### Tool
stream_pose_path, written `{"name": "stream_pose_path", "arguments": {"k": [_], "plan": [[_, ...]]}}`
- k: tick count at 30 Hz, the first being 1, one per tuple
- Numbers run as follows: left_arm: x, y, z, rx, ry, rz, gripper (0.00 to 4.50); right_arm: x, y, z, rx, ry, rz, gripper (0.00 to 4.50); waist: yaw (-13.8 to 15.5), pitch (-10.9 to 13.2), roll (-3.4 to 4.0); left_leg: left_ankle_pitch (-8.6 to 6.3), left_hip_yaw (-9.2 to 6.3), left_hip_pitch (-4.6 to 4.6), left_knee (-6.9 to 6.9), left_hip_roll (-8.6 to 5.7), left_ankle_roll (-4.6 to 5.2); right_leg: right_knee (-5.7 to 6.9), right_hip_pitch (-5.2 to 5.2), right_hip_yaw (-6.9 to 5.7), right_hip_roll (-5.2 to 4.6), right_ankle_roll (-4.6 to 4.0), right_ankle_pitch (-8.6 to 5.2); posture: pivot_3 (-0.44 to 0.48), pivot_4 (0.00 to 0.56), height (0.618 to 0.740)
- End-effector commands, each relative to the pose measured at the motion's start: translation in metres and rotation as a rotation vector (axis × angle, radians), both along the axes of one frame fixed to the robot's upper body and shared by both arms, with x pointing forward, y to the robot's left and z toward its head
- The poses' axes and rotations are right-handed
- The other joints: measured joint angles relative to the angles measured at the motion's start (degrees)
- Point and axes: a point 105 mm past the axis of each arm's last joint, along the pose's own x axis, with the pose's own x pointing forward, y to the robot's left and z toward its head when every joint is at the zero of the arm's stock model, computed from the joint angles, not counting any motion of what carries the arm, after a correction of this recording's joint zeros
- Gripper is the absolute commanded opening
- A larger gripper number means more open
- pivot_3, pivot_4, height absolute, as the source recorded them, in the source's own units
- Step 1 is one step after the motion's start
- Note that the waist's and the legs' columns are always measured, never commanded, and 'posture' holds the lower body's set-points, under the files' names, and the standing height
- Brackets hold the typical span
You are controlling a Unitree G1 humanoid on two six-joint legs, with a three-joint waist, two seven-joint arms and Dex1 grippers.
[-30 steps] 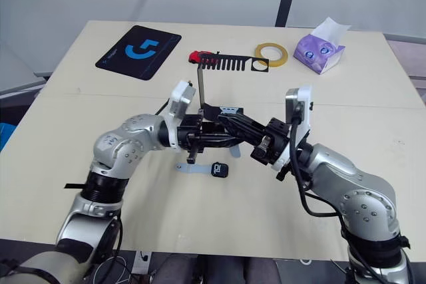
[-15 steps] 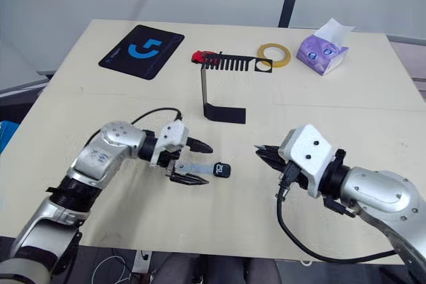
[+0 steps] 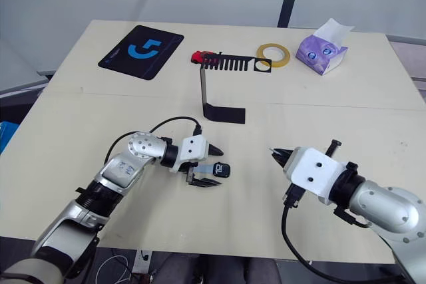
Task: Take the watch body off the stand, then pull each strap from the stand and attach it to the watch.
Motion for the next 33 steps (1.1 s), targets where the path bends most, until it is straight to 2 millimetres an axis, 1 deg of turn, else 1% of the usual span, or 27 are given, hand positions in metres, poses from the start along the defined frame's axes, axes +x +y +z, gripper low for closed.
{"name": "stream_pose_path", "arguments": {"k": [1,3,5,8,18,20,22,25,29,33], "plan": [[0.0,-0.006,-0.003,-0.009,-0.011,0.007,4.48,-0.008,0.01,0.01,-0.022,-0.083,0.062,0.0,0.0,0.0,0.0,0.0,0.0,0.0,0.01,-0.01,0.0,0.0,0.0,0.0,-0.01,0.0,0.0,0.0,0.15,0.738],[0.0,-0.007,-0.004,-0.016,0.002,0.017,4.48,-0.007,0.01,0.011,-0.021,-0.087,0.066,0.0,0.0,0.0,0.0,0.0,0.0,0.0,0.02,-0.01,0.0,0.0,0.0,0.0,0.0,0.0,0.0,0.0,0.15,0.738],[0.0,-0.007,-0.005,-0.019,0.019,0.022,3.95,-0.007,0.011,0.011,-0.013,-0.088,0.069,0.0,0.0,0.0,0.0,0.0,-0.01,0.0,0.02,0.0,0.0,0.01,0.0,0.0,0.0,0.0,0.0,0.0,0.15,0.738],[-0.001,-0.006,-0.007,-0.002,0.017,0.019,2.8,-0.006,0.012,0.012,0.001,-0.089,0.072,0.0,-0.01,0.0,0.0,0.0,0.0,0.0,0.02,0.0,0.0,0.01,0.0,0.0,0.0,0.0,0.0,0.0,0.15,0.738],[0.003,-0.004,-0.009,0.02,0.02,0.036,2.8,-0.005,0.014,0.013,0.004,-0.094,0.085,0.0,-0.09,-0.01,-0.01,0.0,0.0,0.04,0.05,0.0,0.0,0.06,0.02,0.01,0.0,0.0,0.0,0.0,0.15,0.738],[0.003,-0.003,-0.009,0.018,0.036,0.048,2.27,-0.004,0.015,0.013,0.002,-0.096,0.09,0.0,-0.13,-0.01,-0.01,0.0,0.0,0.04,0.05,0.0,0.0,0.07,0.02,0.01,0.0,0.0,0.0,0.0,0.15,0.738],[0.004,-0.001,-0.008,0.014,0.08,0.064,1.71,-0.003,0.018,0.012,-0.008,-0.104,0.105,0.0,-0.29,-0.02,-0.02,0.0,0.0,0.05,0.07,0.0,0.0,0.09,0.02,0.01,0.0,0.0,0.0,0.0,0.15,0.738],[0.006,0.0,-0.003,-0.004,0.165,0.102,1.7,-0.001,0.022,0.011,-0.044,-0.127,0.131,0.0,-0.5,-0.03,-0.03,0.0,0.0,0.06,0.09,0.0,0.0,0.13,0.03,0.02,0.0,0.0,0.0,0.0,0.15,0.738],[0.006,0.0,0.014,-0.043,0.351,0.14,1.7,0.004,0.031,0.01,-0.078,-0.14,0.189,0.0,-0.69,-0.03,-0.04,0.01,0.0,0.07,0.12,0.0,0.01,0.16,0.02,0.04,0.03,0.0,0.0,0.0,0.15,0.738],[0.011,-0.002,0.03,-0.101,0.488,0.188,1.7,0.007,0.042,0.003,-0.148,-0.131,0.269,0.0,-0.67,-0.02,-0.04,0.01,-0.01,0.05,0.13,0.01,0.01,0.21,0.0,0.04,0.05,-0.01,-0.01,0.0,0.15,0.738]]}}
